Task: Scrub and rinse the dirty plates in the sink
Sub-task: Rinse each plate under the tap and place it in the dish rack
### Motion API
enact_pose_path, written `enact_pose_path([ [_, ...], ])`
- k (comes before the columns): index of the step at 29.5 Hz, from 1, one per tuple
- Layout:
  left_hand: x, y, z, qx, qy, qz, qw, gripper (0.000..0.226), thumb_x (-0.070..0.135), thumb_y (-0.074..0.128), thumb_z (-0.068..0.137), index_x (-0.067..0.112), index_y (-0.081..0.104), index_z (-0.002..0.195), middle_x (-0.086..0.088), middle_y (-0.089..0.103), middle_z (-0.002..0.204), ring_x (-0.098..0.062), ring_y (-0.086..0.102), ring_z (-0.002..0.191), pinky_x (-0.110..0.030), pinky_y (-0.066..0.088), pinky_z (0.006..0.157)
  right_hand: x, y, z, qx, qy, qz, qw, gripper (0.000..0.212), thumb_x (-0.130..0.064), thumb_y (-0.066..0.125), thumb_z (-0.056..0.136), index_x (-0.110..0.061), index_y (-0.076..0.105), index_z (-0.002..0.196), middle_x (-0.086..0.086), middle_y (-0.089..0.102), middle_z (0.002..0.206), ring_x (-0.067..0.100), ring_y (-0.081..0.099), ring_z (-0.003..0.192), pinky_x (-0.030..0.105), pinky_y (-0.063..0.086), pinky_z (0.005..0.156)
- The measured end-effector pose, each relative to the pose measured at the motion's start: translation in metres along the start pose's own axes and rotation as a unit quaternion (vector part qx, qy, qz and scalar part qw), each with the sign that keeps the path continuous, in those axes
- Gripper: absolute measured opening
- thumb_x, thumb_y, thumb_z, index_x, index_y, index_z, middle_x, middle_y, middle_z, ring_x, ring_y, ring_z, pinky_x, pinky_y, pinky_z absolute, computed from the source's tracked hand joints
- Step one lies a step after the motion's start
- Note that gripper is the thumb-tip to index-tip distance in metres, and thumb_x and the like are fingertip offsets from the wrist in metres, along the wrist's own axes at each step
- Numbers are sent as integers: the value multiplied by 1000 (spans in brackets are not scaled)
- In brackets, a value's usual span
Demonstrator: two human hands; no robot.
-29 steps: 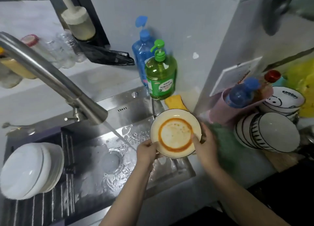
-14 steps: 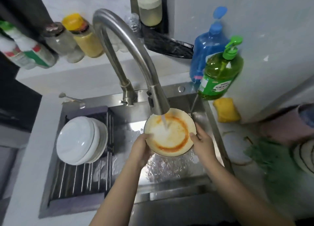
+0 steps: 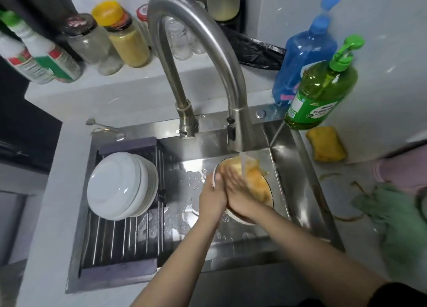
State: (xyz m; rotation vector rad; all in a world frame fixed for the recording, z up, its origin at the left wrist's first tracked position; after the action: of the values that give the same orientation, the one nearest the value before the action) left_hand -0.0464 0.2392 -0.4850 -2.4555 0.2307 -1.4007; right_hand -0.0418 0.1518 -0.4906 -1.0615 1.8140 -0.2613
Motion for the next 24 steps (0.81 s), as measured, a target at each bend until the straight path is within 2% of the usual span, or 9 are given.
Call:
enact_pose_path([
  [2, -3, -11, 8, 25, -4, -20, 999, 70, 67, 30, 87, 14, 60, 121, -10, 67, 114, -28, 62, 109, -45, 48, 96, -5, 9, -15, -68, -77, 58, 993, 47, -18, 23, 106, -15, 14, 151, -14, 0, 150, 2, -8, 141, 19, -7, 113],
  [4, -4, -24, 16, 33, -11, -39, 999, 54, 53, 35, 98, 11, 61, 119, -9, 67, 112, -27, 62, 107, -37, 49, 93, 18, 16, -38, -118, -101, 60, 986, 43, -23, 22, 106, -23, 23, 149, -19, 9, 152, -3, -1, 141, 18, -5, 115],
  [8, -5, -28, 15, -10, -15, -39, 999, 44, 44, 39, 101, 13, 60, 124, -8, 65, 117, -24, 60, 109, -39, 48, 97, 67, 0, -35, -56, 11, -162, 985, 47, -34, 10, 104, -30, 2, 150, -8, 7, 159, 5, 0, 146, 26, -9, 117],
  [10, -7, -20, 8, -32, -10, -27, 999, 48, 52, 42, 97, 16, 61, 121, -6, 66, 115, -25, 61, 109, -42, 47, 98, 52, -3, -19, -34, 22, -135, 990, 50, -33, 12, 105, -25, -1, 152, -7, 0, 160, 7, -7, 146, 26, -13, 116],
  [13, -7, -17, 9, -25, -8, -22, 999, 53, 57, 39, 90, 15, 64, 111, -8, 68, 110, -29, 62, 108, -44, 47, 98, 20, 16, -22, -76, -75, -28, 994, 50, -34, 21, 105, -25, 4, 151, -10, -4, 159, 2, -16, 142, 22, -10, 116],
  [16, -10, -27, 17, 3, 1, -17, 1000, 61, 60, 36, 88, 14, 62, 118, -9, 67, 116, -28, 60, 112, -46, 45, 101, 34, 25, -52, -102, -138, -58, 983, 52, -48, 11, 99, -33, 9, 149, -20, 1, 155, -4, -12, 142, 16, -10, 114],
  [19, -5, -29, 13, 0, 29, 8, 1000, 50, 51, 37, 98, 17, 57, 128, -6, 63, 124, -26, 57, 118, -42, 43, 103, 74, 10, -45, -53, -44, -157, 985, 62, -54, -2, 91, -34, 3, 149, -14, 3, 156, 6, 0, 146, 19, -10, 114],
  [21, 2, -24, 8, 7, 45, 34, 998, 42, 39, 35, 102, 18, 53, 133, -6, 61, 127, -27, 54, 120, -29, 40, 100, 59, 11, -36, -34, -35, -102, 994, 58, -49, 5, 97, -28, 7, 151, -17, 1, 153, 5, -2, 145, 19, -8, 114],
  [24, 17, -30, 5, 42, 85, 65, 993, 39, 32, 33, 104, 17, 49, 136, -5, 57, 132, -26, 50, 124, -17, 31, 84, 18, 31, -47, -59, -109, 49, 991, 57, -46, 15, 98, -22, 23, 149, -21, 11, 148, -3, 0, 141, 14, -4, 113],
])
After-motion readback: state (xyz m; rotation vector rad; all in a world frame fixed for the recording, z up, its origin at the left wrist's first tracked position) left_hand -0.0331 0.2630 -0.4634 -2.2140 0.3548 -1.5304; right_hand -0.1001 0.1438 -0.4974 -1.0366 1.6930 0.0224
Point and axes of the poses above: each hand's wrist, its own z-axis towards the middle knuckle, its own y-axis out of the palm, x = y × z, the point moved 5 cm from there along z, towards the middle knuckle
